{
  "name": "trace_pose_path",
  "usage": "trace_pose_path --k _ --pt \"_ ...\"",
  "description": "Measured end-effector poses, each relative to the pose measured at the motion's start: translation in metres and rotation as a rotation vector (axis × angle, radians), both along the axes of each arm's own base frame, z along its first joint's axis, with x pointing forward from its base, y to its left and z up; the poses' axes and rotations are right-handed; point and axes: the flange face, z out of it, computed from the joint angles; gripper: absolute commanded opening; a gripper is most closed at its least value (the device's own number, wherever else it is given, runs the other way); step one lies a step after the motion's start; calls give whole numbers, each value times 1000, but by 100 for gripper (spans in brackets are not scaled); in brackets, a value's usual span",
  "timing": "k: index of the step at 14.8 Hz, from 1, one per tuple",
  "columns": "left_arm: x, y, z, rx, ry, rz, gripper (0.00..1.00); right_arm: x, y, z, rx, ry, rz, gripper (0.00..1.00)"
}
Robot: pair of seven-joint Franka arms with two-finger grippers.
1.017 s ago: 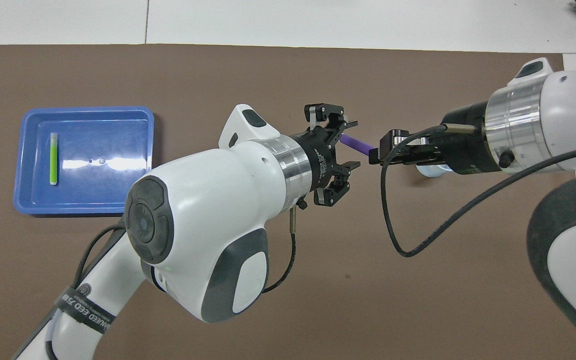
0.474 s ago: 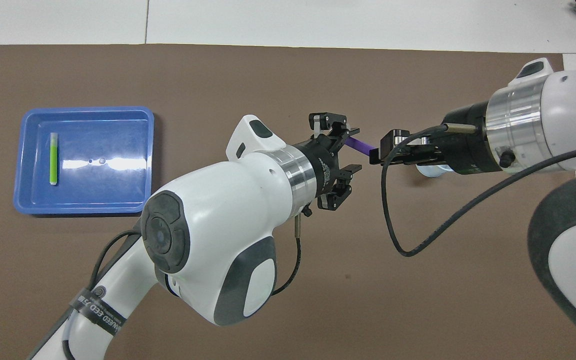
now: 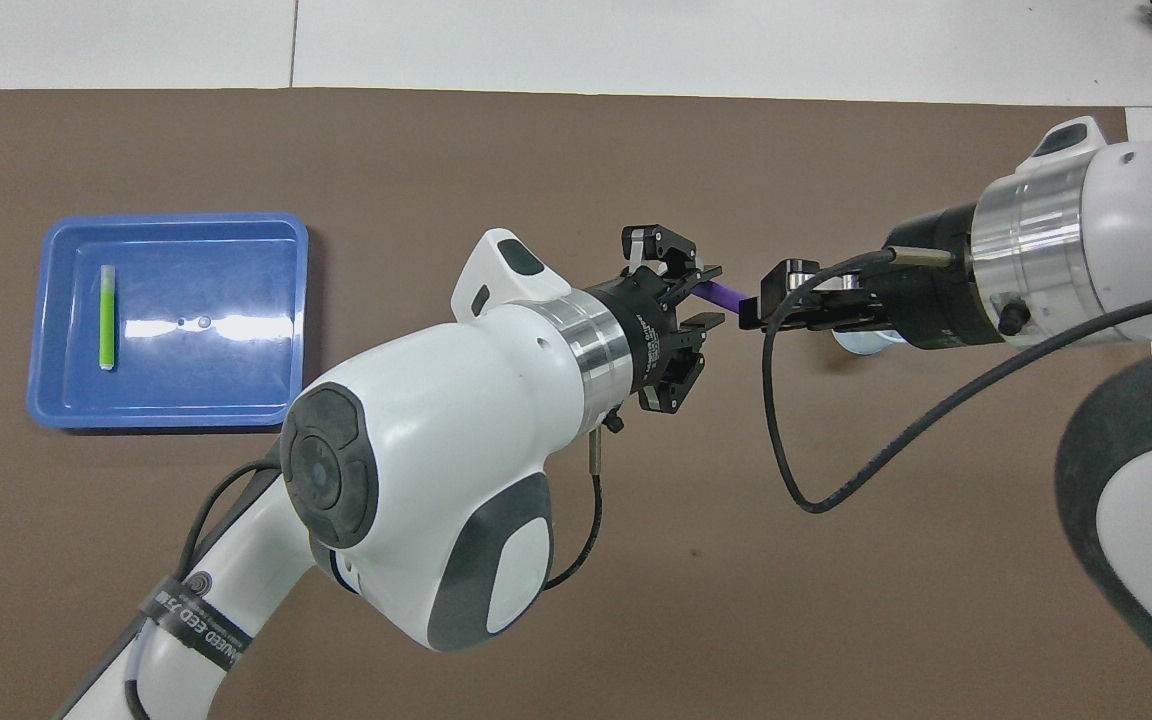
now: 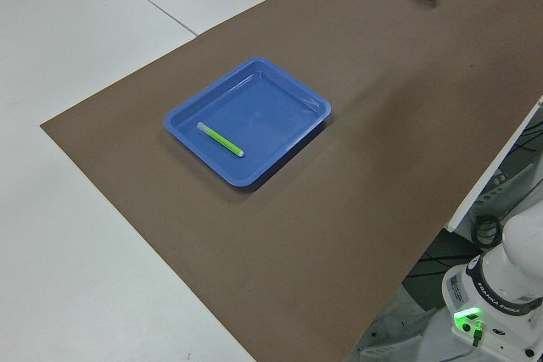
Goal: Right arm passes pens to left for tray arrangement
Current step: 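Close the left gripper on the purple pen held by the right gripper, then open the right gripper and pull it back toward the cup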
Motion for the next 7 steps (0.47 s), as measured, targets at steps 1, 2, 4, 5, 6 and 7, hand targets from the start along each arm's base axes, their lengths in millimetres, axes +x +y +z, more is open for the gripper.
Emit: trace_pose_path --k 1,2,4,5,6,7 --pt "-1 -1 -1 5 -1 -7 0 1 -1 1 0 -7 -6 0" --pt "-1 -1 -1 4 -3 -7 0 1 -2 1 0 -3 -7 0" --pt "-2 -1 -1 4 -3 -8 0 1 -2 0 0 -2 -8 0" --pt "-2 -1 -1 4 -3 -8 0 1 -2 0 0 -1 -9 0" --pt "-2 -1 -1 4 -3 -8 0 1 -2 0 0 -1 -9 60" --pt "-2 -1 -1 4 -3 -8 0 1 -2 0 0 0 -11 82"
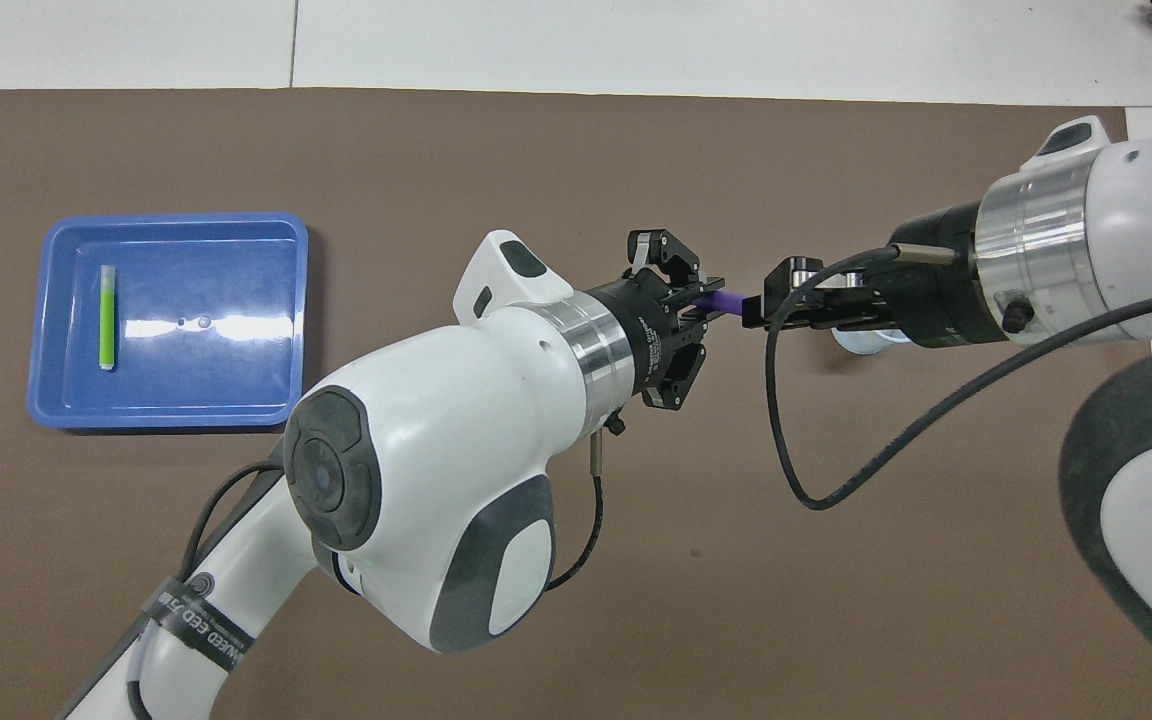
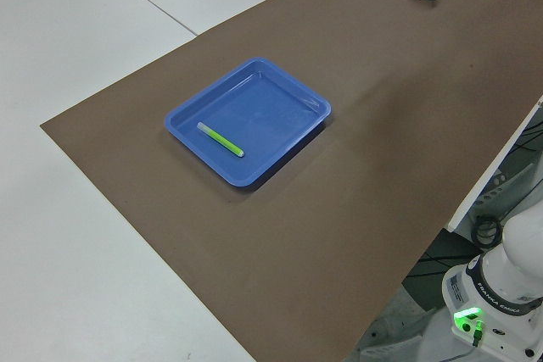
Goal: Right arm passes pens to left for tray arrangement
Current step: 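Open the right gripper and pull it back toward the cup, then carry the purple pen with the left gripper down into the tray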
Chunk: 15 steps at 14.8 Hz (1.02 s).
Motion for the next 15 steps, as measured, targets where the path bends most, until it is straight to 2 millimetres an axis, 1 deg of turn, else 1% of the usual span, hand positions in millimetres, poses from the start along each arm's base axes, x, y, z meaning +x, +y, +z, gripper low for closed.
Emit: trace_pose_path --k 1,4,6,8,9,10,11,12,13,15 --pt "0 0 0 0 0 0 0 0 0 0 1 4 -7 100" --pt "0 0 0 0 0 0 0 1 -2 0 2 18 -36 100" --pt "0 0 0 0 0 0 0 4 -12 0 1 18 -55 100" --pt "0 0 0 0 0 0 0 10 -35 0 -5 5 -75 100" --pt "0 0 0 0 0 1 0 15 -52 -1 -22 -17 -68 100" --pt "1 1 0 0 0 2 0 19 -74 -2 -60 -47 -54 100" --pt "2 2 0 1 1 3 0 23 -97 -5 -117 -79 -28 100" --pt "3 3 -1 6 1 1 0 26 -115 -9 -184 -105 10 100" --pt "5 5 -3 22 -2 -14 0 28 -128 -15 -251 -124 48 99" --pt "15 19 -10 71 3 -53 0 33 -142 -31 -326 -157 91 98"
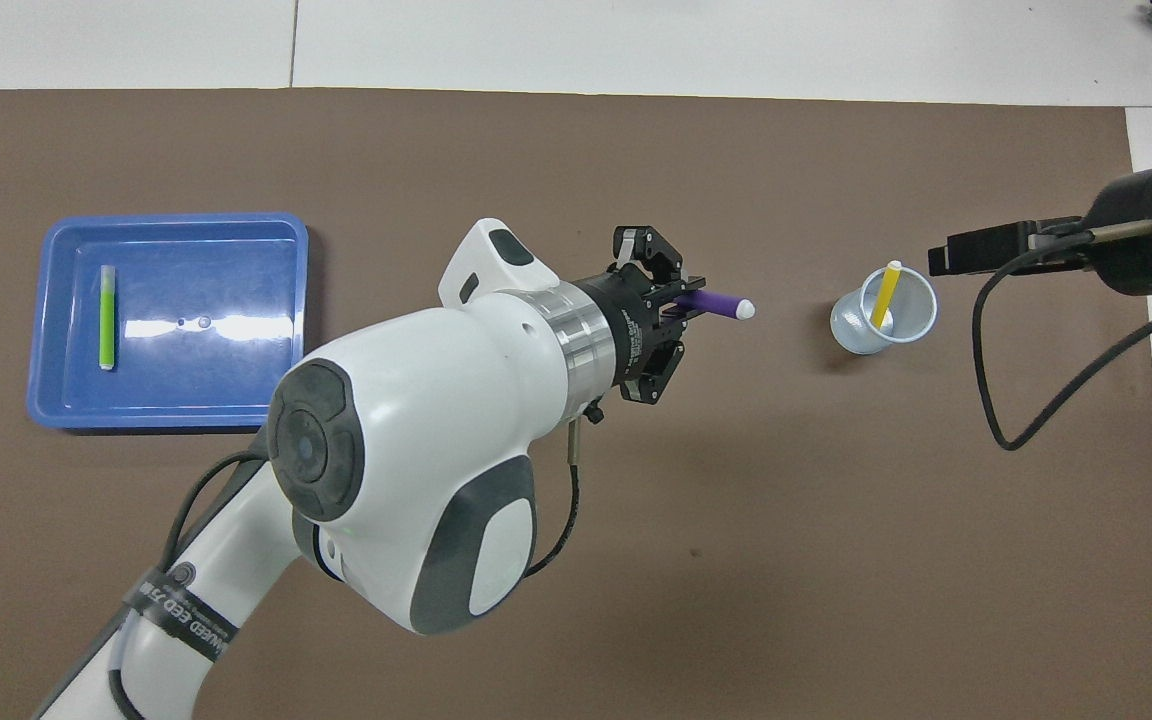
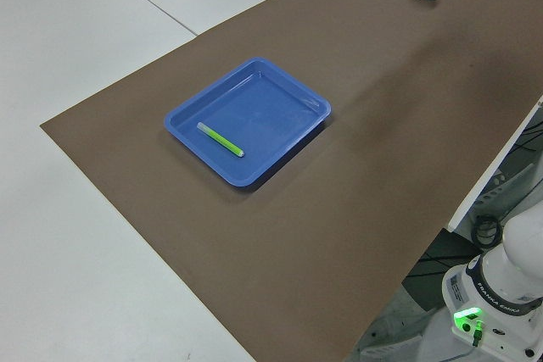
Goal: Right arm passes pens to left for tray arrangement
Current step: 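Carry the purple pen with the left gripper down into the tray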
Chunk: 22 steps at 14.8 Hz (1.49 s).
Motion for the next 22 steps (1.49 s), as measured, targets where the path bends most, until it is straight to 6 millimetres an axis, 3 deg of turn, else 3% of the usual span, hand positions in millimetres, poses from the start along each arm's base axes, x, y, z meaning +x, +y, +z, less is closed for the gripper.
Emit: trace_pose_path --k 3,6,9,11,16,19,22 --pt "29 46 -12 101 19 -77 0 11 -28 -46 -51 -48 68 95" --pt "50 99 -18 186 13 -183 0 19 -45 -108 -125 -64 101 90" --pt "61 143 -29 254 -19 -286 0 32 -51 -162 -162 -57 131 72" --pt "65 172 -39 309 -47 -352 0 42 -54 -186 -191 -63 154 67" --pt "76 253 -58 499 -82 -557 0 54 -49 -216 -207 -95 187 61" --pt "87 322 -68 598 -104 -666 0 56 -35 -217 -201 -107 192 60" --pt "90 391 -84 665 -125 -762 0 55 -7 -217 -185 -104 170 60"
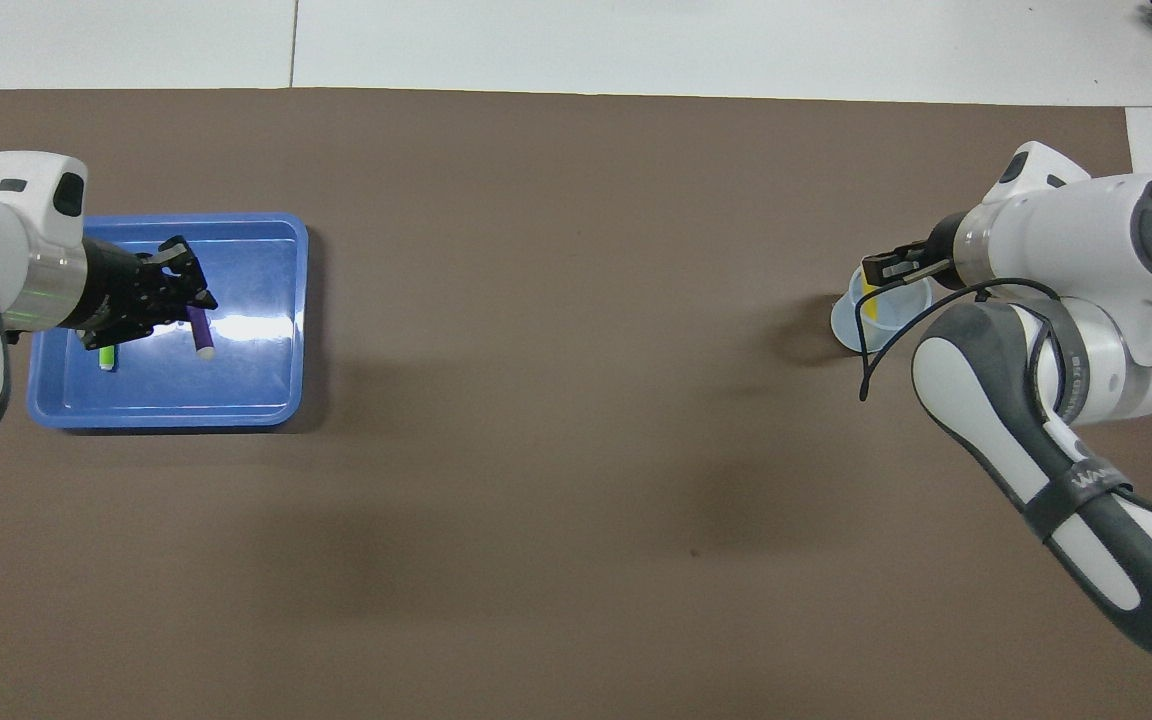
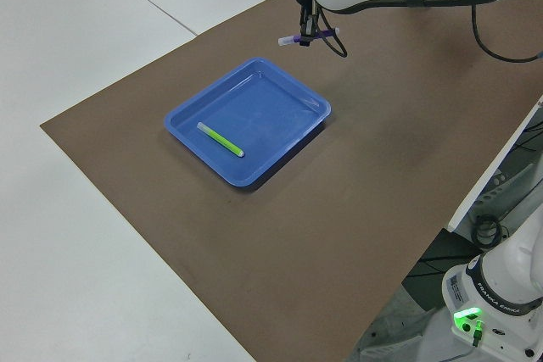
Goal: Right arm passes pens to left for tray arrangement
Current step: 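Carry the purple pen with the left gripper down into the tray, then open the left gripper to release the purple pen in the tray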
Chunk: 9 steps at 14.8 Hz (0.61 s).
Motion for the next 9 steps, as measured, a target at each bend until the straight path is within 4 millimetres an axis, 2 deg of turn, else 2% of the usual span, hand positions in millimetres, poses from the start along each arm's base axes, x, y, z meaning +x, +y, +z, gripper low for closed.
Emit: trace_pose_path --k 2,3,7,9 --pt "0 32 -11 33 -1 -57 0 0 6 0 3 1 -2 60" --pt "1 40 -15 70 -2 -85 0 0 5 0 3 2 -4 60" --pt "16 44 -46 172 -29 -241 0 0 0 -1 2 3 -12 60" --pt "23 54 -67 183 -42 -337 0 0 -3 -2 2 5 -17 58"
